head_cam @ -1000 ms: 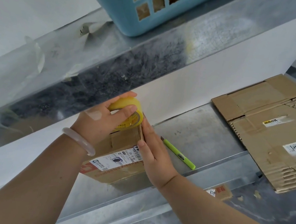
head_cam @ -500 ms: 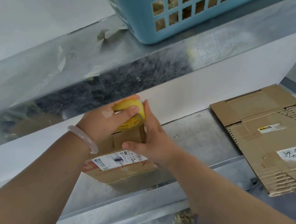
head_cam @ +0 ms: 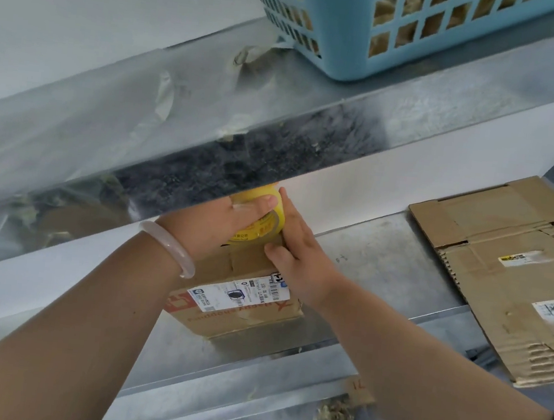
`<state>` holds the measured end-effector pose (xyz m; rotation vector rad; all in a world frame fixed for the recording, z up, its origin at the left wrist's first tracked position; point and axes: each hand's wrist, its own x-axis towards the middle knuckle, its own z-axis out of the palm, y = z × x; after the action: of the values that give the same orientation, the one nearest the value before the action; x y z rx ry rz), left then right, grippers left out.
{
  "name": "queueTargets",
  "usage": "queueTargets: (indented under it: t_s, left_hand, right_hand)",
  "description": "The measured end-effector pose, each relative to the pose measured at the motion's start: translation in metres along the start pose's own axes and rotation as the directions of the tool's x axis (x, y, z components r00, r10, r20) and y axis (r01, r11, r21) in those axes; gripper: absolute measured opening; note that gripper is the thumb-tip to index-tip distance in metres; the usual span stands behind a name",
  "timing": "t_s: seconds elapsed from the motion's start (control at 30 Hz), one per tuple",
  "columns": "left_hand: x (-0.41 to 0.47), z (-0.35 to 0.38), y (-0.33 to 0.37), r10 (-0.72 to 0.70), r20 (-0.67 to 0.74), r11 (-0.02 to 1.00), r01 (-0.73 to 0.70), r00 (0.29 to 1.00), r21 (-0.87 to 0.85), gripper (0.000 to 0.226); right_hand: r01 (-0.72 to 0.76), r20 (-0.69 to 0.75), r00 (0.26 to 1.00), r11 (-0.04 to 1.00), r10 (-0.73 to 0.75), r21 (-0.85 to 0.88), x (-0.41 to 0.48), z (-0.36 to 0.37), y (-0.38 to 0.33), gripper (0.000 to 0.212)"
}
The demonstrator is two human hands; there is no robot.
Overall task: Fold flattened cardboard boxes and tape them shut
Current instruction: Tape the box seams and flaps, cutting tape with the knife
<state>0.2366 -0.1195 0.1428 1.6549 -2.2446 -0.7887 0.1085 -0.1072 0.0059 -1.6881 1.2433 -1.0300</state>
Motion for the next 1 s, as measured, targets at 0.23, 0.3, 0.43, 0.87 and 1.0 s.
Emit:
queueTargets:
  t_s: [0.23,0.3,0.43,0.87,1.0]
  left_hand:
    - [-0.004,-0.009,-0.002,0.055,0.027,0.992,-0.058,0.998,0.111,0.037]
    - [-0.006,-0.012,-0.008,0.027,0.066,0.984,-0.038,0.997,0.171,0.036]
    - [-0.012,-0.020,-0.022,0.001,0.095,0.982,-0.019,0.995,0.187,0.025]
    - [-0.032,-0.038,-0.049,0.059,0.170,0.939,-0.112,0.984,0.324,0.048]
    - [-0.040,-0.044,-0.066,-0.074,0.156,0.984,0.048,0.985,0.169,0.033]
  right_hand:
    - [0.014,0.085,0.996,0.975,0.005,-0.222,-0.005,-0.011,-0.010,0.066]
    - [0.030,0.088,0.996,0.957,-0.005,-0.287,-0.005,-0.012,-0.012,0.065]
    - [0.033,0.113,0.994,0.925,0.010,-0.378,-0.003,-0.014,-0.015,0.062]
    - [0.103,0.172,0.985,0.839,-0.011,-0.535,0.001,-0.016,-0.016,0.067]
    - [0.112,0.175,0.984,0.836,-0.019,-0.538,0.002,-0.017,-0.016,0.076]
